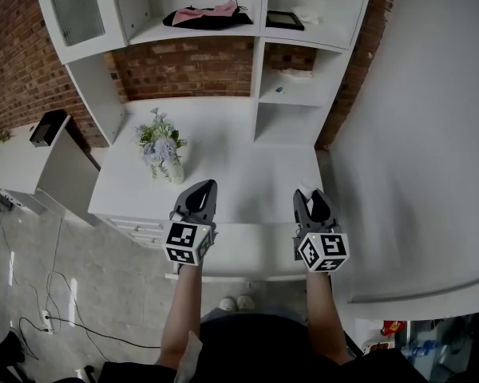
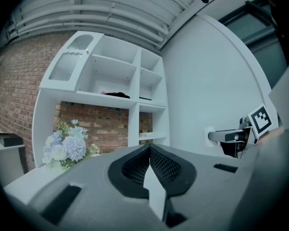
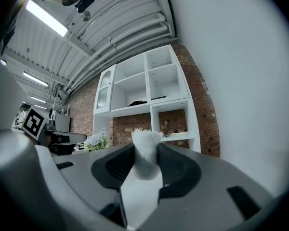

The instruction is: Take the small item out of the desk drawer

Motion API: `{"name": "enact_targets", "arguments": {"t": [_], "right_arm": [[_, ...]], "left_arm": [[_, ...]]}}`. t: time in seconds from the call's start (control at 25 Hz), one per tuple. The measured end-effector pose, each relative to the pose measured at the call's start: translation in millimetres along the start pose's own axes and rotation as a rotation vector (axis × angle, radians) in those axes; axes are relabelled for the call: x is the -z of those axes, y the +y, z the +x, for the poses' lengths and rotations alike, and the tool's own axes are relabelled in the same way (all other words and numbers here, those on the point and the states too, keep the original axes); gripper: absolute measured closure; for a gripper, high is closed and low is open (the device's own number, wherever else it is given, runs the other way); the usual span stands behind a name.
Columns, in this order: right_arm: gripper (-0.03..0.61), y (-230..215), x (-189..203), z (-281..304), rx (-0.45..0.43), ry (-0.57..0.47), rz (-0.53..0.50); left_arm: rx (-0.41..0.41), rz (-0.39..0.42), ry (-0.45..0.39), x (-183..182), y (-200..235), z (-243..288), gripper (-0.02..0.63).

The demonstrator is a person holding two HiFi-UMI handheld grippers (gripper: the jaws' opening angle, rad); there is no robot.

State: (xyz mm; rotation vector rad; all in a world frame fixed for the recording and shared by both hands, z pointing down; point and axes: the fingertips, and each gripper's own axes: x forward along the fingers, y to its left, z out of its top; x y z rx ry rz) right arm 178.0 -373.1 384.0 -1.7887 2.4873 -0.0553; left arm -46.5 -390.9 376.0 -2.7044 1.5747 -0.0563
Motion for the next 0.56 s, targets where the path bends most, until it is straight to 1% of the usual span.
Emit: {"name": "enact_targets", "arguments": {"t": [0.36,0.56], "right_arm": [[0.426,4.8,-0.5,1.5,-0.015,0.011,-0.012],[0.426,7.4,0.3,2.4,-0.019,0.013,-0.016]], "left_arm": [[-0.005,-0.015,0.011,3.7,0.7,-1.6,0.606],[0.005,-0.017,0.019,10.1,0.6,-1.1,0.606]]}}
